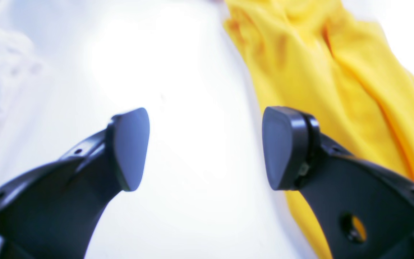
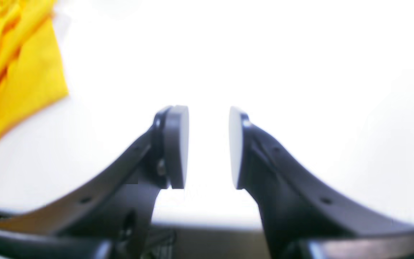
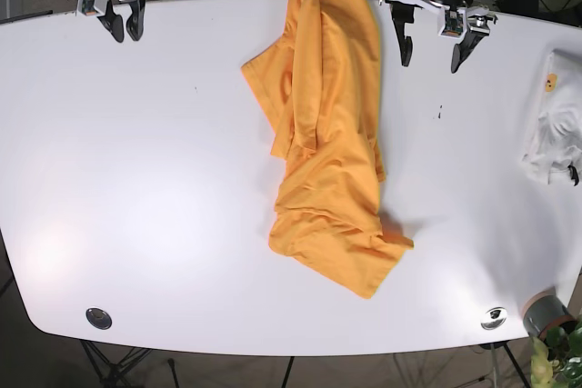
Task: Fold the T-shirt properly
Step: 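Lower both open grippers toward the dropped orange T-shirt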
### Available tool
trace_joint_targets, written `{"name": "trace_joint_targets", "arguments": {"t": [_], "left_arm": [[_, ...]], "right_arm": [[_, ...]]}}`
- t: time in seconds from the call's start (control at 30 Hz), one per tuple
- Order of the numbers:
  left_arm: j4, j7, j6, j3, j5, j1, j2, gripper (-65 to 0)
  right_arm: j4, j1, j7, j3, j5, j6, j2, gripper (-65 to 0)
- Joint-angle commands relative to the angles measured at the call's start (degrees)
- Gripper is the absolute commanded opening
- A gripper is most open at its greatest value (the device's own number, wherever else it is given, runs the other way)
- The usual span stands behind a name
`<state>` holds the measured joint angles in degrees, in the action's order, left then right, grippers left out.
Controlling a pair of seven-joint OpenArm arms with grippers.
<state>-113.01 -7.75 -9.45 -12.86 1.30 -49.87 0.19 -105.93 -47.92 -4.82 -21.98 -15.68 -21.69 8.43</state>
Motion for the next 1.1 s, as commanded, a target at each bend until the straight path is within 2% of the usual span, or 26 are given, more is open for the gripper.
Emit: {"name": "trace_joint_targets", "arguments": {"t": [0.0,0.1,0.17,0.23,0.5,0.6,0.7,0.8,1.0,1.07], "left_arm": [[-0.70,-1.53,0.00,0.07,-0.38,0.06,0.91,-13.3],[-0.62,-1.53,0.00,0.25,-0.38,0.94,1.09,-9.6],[-0.62,-1.53,0.00,0.60,-0.29,1.91,1.09,-9.6],[-0.53,-1.53,0.00,1.57,-0.29,2.70,1.00,-9.6],[1.14,-1.44,0.00,1.57,-0.20,6.04,1.00,-10.0],[1.93,-1.44,0.00,1.57,-0.20,6.04,1.00,-13.9],[2.29,-1.44,0.00,1.57,-0.20,6.13,1.00,-16.8],[2.29,-1.44,0.00,1.57,-0.20,5.95,1.00,-15.4],[2.29,-1.44,0.00,1.57,-0.20,5.95,1.18,-13.3],[2.29,-0.91,0.00,1.57,-0.20,6.04,1.26,-13.3]], "right_arm": [[-1.72,2.34,3.28,-0.22,-0.71,-2.44,0.50,-47.7],[-1.54,7.35,7.85,-0.22,-0.54,-5.78,0.23,-47.7],[-1.72,10.16,11.19,-0.22,-0.54,-7.98,0.15,-47.7],[-1.89,13.06,14.62,-0.22,-0.63,-9.03,0.15,-47.6],[-1.54,25.81,28.16,-0.04,-0.80,-9.47,0.15,-47.1],[-1.19,30.21,32.20,0.66,-0.89,-9.91,0.15,-47.1],[0.13,33.55,34.84,2.94,-0.89,-12.55,0.15,-47.1],[1.09,36.36,37.13,4.44,-0.71,-13.60,0.15,-47.1],[4.35,40.93,39.15,10.33,-0.63,-13.52,0.15,-46.6],[6.28,43.22,39.15,12.17,-0.54,-13.43,0.15,-40.7]]}}
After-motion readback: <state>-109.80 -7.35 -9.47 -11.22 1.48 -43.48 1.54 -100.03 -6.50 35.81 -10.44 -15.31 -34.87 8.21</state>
